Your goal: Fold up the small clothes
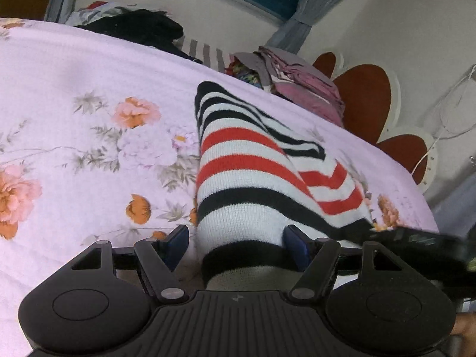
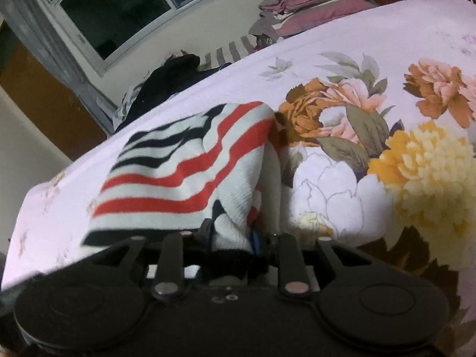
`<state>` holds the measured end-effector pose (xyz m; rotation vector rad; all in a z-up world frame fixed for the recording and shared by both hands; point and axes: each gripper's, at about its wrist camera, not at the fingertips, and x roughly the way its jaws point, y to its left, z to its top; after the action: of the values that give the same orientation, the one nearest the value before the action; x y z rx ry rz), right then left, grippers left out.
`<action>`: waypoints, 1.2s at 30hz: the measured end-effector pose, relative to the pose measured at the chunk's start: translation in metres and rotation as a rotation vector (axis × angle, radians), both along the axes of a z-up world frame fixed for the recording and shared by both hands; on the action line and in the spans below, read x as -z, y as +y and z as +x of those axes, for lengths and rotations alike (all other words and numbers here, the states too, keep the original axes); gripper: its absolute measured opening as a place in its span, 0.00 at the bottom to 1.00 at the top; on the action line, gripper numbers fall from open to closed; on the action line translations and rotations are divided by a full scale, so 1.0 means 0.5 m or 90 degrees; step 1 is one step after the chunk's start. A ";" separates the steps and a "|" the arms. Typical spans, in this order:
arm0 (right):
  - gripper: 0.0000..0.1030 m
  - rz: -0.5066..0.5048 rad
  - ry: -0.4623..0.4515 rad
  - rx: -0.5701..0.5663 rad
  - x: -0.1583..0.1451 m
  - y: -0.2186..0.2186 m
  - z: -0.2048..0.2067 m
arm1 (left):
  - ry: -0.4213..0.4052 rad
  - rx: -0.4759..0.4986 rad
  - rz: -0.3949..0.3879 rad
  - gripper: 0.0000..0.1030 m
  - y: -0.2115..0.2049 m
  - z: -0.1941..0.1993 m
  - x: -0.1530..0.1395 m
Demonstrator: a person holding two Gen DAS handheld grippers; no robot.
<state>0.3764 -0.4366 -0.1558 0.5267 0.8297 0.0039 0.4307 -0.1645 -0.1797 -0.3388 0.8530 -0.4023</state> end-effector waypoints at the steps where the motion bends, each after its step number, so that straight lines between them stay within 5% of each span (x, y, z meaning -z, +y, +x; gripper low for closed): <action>1: 0.35 -0.007 -0.003 -0.001 -0.011 0.001 -0.009 | 0.003 -0.001 -0.004 0.68 0.003 0.000 0.001; 8: 0.40 -0.031 0.000 -0.010 -0.042 0.003 -0.099 | 0.010 0.033 -0.010 0.68 0.025 -0.035 -0.017; 14: 0.24 -0.042 0.033 0.025 -0.009 0.014 -0.128 | 0.040 0.052 -0.005 0.68 0.039 -0.053 0.014; 19: 0.23 -0.050 0.050 0.049 0.012 0.027 -0.130 | 0.022 0.067 0.016 0.71 0.038 -0.052 0.025; 26: 0.35 -0.033 0.083 0.112 0.020 0.022 -0.134 | 0.039 0.085 0.009 0.71 0.048 -0.045 0.010; 31: 0.40 -0.063 0.028 0.119 -0.056 0.031 -0.143 | -0.009 0.098 -0.026 0.71 0.071 -0.060 -0.053; 36: 0.43 -0.072 0.001 0.100 -0.087 0.028 -0.063 | -0.025 0.076 -0.035 0.71 0.059 -0.005 -0.091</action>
<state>0.3449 -0.4228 -0.1125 0.4845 0.7829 -0.1862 0.4282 -0.1351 -0.1342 -0.3311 0.8266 -0.5427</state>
